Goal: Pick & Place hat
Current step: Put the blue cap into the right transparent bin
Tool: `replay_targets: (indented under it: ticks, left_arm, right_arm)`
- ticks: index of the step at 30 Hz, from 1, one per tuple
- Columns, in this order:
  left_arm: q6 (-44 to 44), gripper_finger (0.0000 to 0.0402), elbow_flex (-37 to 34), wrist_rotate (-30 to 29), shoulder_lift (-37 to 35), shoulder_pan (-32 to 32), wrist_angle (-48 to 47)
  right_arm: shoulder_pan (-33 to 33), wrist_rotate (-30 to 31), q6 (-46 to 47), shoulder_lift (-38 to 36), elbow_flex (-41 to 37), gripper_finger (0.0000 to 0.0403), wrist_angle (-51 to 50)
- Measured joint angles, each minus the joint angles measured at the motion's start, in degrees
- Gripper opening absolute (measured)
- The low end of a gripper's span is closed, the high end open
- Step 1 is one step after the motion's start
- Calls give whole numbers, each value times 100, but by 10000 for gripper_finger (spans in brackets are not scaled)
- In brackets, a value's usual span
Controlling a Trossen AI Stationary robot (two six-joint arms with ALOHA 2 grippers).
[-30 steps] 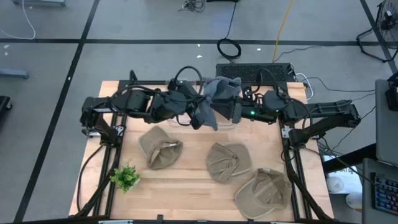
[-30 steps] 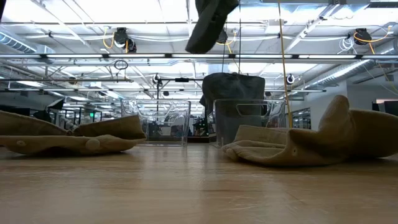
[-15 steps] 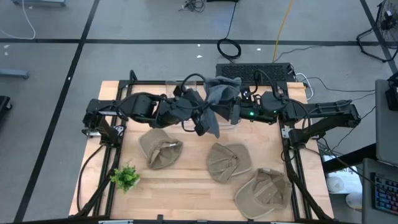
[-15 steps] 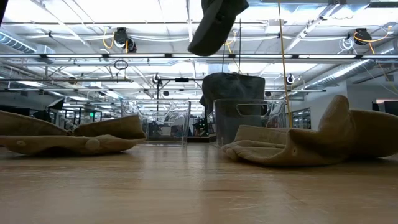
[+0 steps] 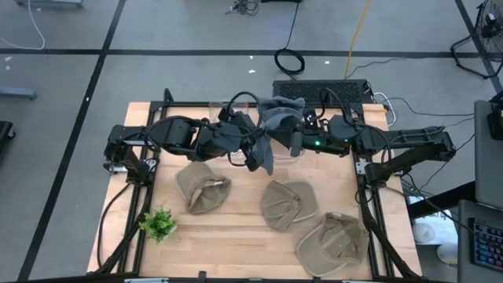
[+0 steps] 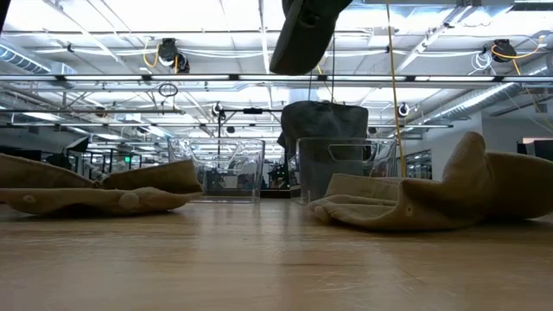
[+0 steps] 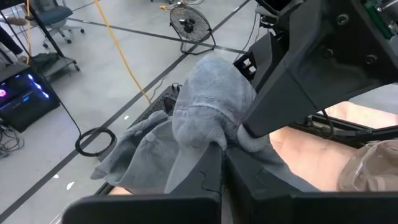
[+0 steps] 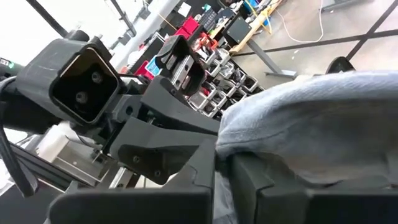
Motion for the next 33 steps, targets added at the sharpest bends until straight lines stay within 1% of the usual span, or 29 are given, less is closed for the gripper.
replay_targets:
  ticks: [3,5,10,13,16,19,22,24,26,29,33]
  left_arm:
    - [19,15,0,2,-8,0,-8]
    - [97,27,0,97,-33,0,-1]
    - [319,62,4,695,-112,7,-138]
    - [240,82,0,1092,-184,43,-446]
    - [121,100,-4,1487,-263,116,-846]
    - [-88,113,-9,1567,-412,138,-1424]
    - [-359,121,5,1516,-461,200,-1705]
    - [-437,124,-13,1590,-511,227,-1985]
    - [-512,123,-4,1684,-541,284,-2066]
    - [-654,124,-4,1940,-631,318,-2262]
    - [-780,124,-2,2312,-731,365,-2275]
  right_arm:
    - [0,-17,-75,-20,-1,7,1]
    - [0,-149,-254,-72,-5,5,-4]
    - [5,-488,-611,-363,-5,3,-37]
    - [5,-629,-822,-626,0,2,-267]
    - [4,-734,-982,-903,5,1,-743]
    - [-6,-924,-1055,-1171,3,1,-1212]
    - [-6,-1053,-1052,-1439,5,1,-1704]
    - [-6,-1167,-1045,-1582,3,1,-1954]
    - [-6,-1326,-1090,-1704,5,1,-2198]
    - [-6,-1434,-1367,-1860,4,0,-2572]
    - [-6,-1542,-1839,-1939,5,0,-3176]
